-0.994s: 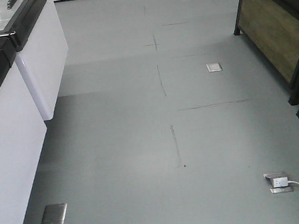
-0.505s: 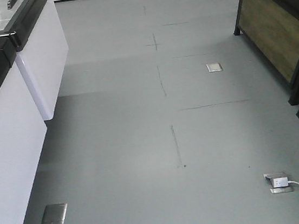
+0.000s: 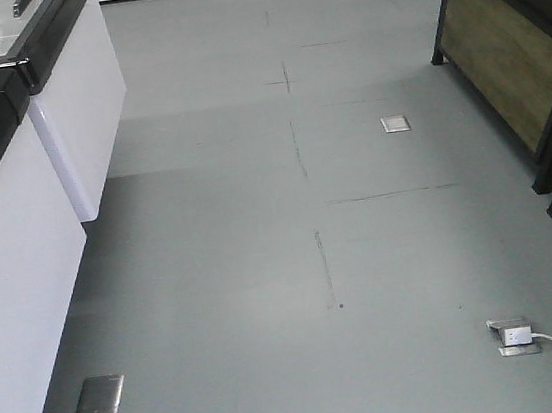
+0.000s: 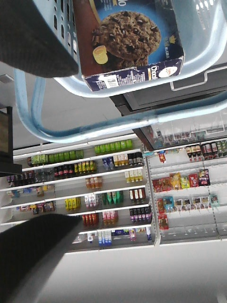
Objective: Left arm holds basket, right arm returns cookies
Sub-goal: 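Lift the light-blue basket by its handle with the left gripper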
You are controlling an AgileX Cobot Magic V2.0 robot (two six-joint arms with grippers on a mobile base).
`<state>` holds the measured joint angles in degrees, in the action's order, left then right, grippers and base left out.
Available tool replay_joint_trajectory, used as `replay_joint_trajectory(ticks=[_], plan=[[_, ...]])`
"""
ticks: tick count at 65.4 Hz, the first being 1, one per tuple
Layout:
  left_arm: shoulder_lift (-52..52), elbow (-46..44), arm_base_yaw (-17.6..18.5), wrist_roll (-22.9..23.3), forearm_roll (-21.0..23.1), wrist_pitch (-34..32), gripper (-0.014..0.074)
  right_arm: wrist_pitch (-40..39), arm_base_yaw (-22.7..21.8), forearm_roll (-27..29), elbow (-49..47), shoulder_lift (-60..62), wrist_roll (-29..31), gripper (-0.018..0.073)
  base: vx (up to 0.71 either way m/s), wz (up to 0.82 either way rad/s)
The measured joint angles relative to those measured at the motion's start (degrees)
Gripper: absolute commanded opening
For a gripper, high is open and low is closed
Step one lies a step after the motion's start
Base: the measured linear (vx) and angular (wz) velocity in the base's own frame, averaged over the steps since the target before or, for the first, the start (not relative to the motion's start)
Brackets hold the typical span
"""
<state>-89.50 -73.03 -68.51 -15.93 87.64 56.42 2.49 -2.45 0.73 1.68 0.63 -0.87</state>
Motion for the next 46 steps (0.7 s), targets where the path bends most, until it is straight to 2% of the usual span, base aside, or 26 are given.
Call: replay_joint_trajectory(ticks=[18,33,40,46], plan=[[-6.8,-4.4,2.7,-2.3,2.2,1.2,0.0575,0.0,0.0,0.0,0.0,0.0,0.0,-0.0006,0.0,0.0],[-7.7,-4.7,3.6,-3.2,4.7,-3.2,0.0575,0.0,0.0,0.0,0.0,0.0,0.0,-0.0006,0.0,0.0],[-9.4,-4.9,3.7,-4.0,7.8,-2.5,0.0575,0.0,0.0,0.0,0.0,0.0,0.0,-0.0006,0.0,0.0],[-11.7,-5.1,4.2,-4.4,8.1,-1.3,0.0575,0.0,0.0,0.0,0.0,0.0,0.0,-0.0006,0.0,0.0]])
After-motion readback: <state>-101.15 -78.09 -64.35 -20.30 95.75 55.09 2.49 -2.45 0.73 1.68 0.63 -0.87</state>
